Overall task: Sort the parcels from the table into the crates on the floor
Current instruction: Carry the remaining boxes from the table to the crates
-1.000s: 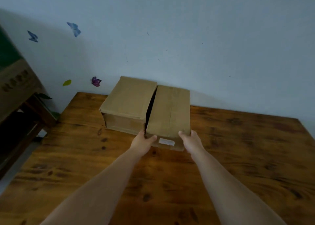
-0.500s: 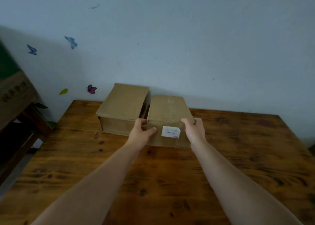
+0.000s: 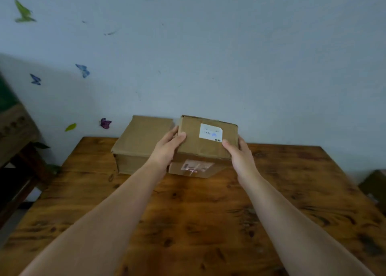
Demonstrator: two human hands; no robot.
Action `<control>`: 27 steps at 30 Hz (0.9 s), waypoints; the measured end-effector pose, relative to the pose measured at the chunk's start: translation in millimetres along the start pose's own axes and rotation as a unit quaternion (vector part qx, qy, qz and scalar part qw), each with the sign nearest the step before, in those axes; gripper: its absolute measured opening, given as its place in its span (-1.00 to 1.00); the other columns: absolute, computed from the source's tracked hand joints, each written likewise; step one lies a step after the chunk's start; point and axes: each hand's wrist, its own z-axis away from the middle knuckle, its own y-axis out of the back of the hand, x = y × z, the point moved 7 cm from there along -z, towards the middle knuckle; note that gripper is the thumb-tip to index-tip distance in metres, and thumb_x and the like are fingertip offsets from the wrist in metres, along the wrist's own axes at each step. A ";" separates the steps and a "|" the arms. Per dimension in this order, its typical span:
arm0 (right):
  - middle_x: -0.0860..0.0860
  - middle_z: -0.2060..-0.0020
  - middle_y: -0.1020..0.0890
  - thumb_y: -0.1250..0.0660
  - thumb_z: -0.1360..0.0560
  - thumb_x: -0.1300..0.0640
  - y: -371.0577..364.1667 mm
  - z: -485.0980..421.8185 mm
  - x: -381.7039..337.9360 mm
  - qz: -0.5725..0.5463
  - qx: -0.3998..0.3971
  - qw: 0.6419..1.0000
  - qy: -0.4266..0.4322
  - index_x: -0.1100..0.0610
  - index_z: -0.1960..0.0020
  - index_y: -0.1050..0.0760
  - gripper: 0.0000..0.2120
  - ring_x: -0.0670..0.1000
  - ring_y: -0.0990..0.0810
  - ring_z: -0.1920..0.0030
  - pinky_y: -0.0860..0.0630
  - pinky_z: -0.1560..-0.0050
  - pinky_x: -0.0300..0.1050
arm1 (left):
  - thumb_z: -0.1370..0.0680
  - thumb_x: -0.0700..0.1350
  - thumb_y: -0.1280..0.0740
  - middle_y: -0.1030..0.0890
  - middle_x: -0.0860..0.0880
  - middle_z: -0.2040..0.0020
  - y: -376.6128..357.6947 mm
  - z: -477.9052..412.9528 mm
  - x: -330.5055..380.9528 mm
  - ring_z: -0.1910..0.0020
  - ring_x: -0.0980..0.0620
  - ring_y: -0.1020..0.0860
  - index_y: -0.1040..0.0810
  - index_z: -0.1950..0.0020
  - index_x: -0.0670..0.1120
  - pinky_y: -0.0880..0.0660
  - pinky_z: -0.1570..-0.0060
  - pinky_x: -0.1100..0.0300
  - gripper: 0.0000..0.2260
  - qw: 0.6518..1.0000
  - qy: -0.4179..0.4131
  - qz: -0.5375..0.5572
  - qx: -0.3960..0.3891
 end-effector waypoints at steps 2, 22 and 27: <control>-0.16 0.00 -0.56 -0.35 -0.50 -0.08 9.0 1.6 -5.7 0.003 0.033 0.999 0.000 -0.04 -0.35 -0.36 -0.54 -0.20 -0.53 0.05 -0.43 0.28 -0.30 | -0.41 0.14 -0.40 -0.47 0.01 -0.33 -7.2 3.0 1.9 -0.13 0.04 -0.54 -0.20 -0.49 0.17 -0.50 -0.03 0.06 -0.31 0.997 -0.016 -0.055 -0.053; -0.17 -0.18 -0.59 -0.45 -0.08 -0.45 -5.4 14.5 -23.8 0.030 -0.221 0.975 -0.012 -0.12 -0.40 -0.34 -0.05 -0.10 -0.53 -0.21 -0.38 -0.23 0.01 | -0.19 0.27 -0.46 -0.58 -0.18 -0.15 16.8 3.4 1.0 -0.08 -0.16 -0.58 -0.40 -0.31 -0.04 -0.52 -0.10 -0.10 -0.22 0.999 0.044 -0.019 -0.018; -0.08 -0.23 -0.58 -0.52 -0.13 -0.12 -5.1 14.2 -14.7 0.020 -0.260 0.965 0.024 -0.11 -0.51 -0.13 0.03 -0.11 -0.61 -0.13 -0.51 0.00 -0.17 | -0.15 0.39 -0.41 -0.62 -0.18 -0.13 16.1 8.7 -4.0 -0.13 -0.20 -0.58 -0.54 -0.16 -0.09 -0.47 -0.20 -0.14 -0.25 0.997 0.081 0.002 -0.008</control>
